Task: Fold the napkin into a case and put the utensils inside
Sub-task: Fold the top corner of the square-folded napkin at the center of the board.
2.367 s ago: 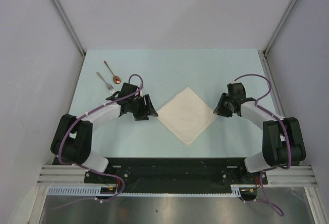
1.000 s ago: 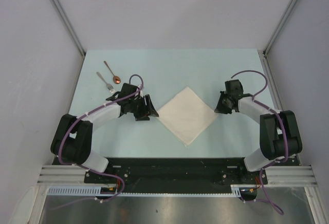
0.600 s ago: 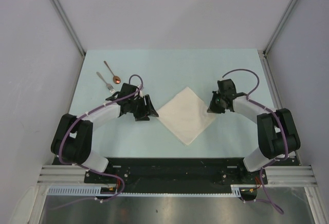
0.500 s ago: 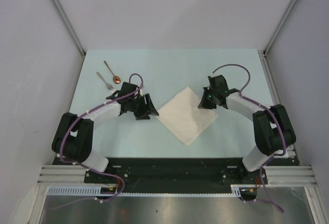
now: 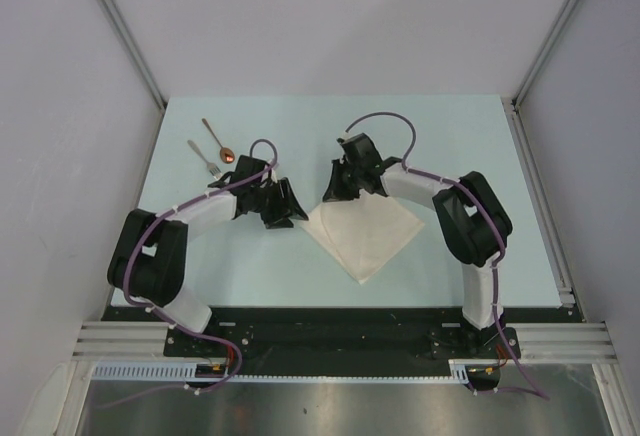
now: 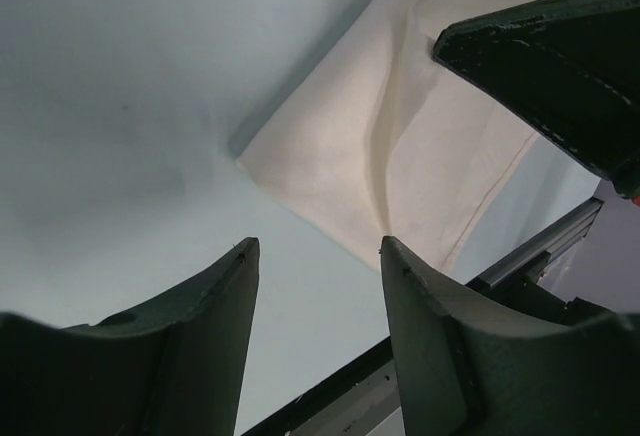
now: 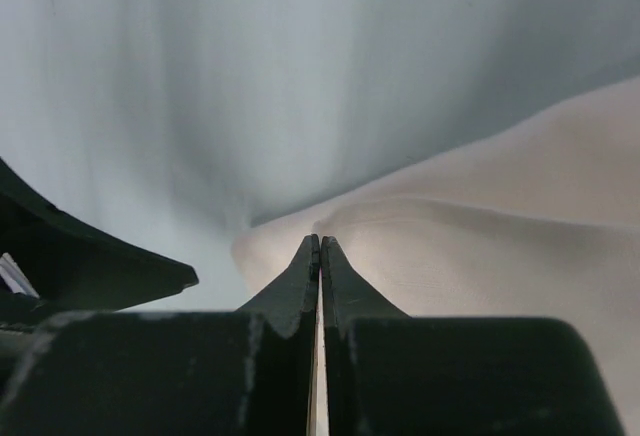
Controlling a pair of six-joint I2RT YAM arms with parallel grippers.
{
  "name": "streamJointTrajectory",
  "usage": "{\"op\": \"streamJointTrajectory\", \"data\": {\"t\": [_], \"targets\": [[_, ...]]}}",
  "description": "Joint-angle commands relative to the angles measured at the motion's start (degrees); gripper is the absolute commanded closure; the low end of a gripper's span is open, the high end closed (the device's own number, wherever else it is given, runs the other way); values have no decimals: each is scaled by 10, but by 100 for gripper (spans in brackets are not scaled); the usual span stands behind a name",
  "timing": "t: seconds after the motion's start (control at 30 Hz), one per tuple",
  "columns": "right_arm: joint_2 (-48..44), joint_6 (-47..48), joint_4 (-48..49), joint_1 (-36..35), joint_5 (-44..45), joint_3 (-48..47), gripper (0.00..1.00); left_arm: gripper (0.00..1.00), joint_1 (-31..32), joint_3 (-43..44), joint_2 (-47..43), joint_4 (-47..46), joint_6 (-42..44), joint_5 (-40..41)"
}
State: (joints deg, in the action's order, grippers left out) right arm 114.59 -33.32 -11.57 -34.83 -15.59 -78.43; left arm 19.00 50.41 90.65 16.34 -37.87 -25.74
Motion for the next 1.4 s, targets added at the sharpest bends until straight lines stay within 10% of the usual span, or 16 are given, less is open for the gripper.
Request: {"op": "streamJointTrajectory", "data": {"t": [0.0,0.77,1.03,1.37], "targets": [[7,-17,24,-9,-27,-28,100,44,-12,16,8,-17,-13,9],[-1,7,23,-23,-82,21,97,45,-18,34,34,-38,-19,-41],[-44,-7,34,-6,-116,57,61,45,-16,57,48,-39,-23,-57],[-205,-12,45,33,-129,201,55,44,29,138,95,36,28,6]]}}
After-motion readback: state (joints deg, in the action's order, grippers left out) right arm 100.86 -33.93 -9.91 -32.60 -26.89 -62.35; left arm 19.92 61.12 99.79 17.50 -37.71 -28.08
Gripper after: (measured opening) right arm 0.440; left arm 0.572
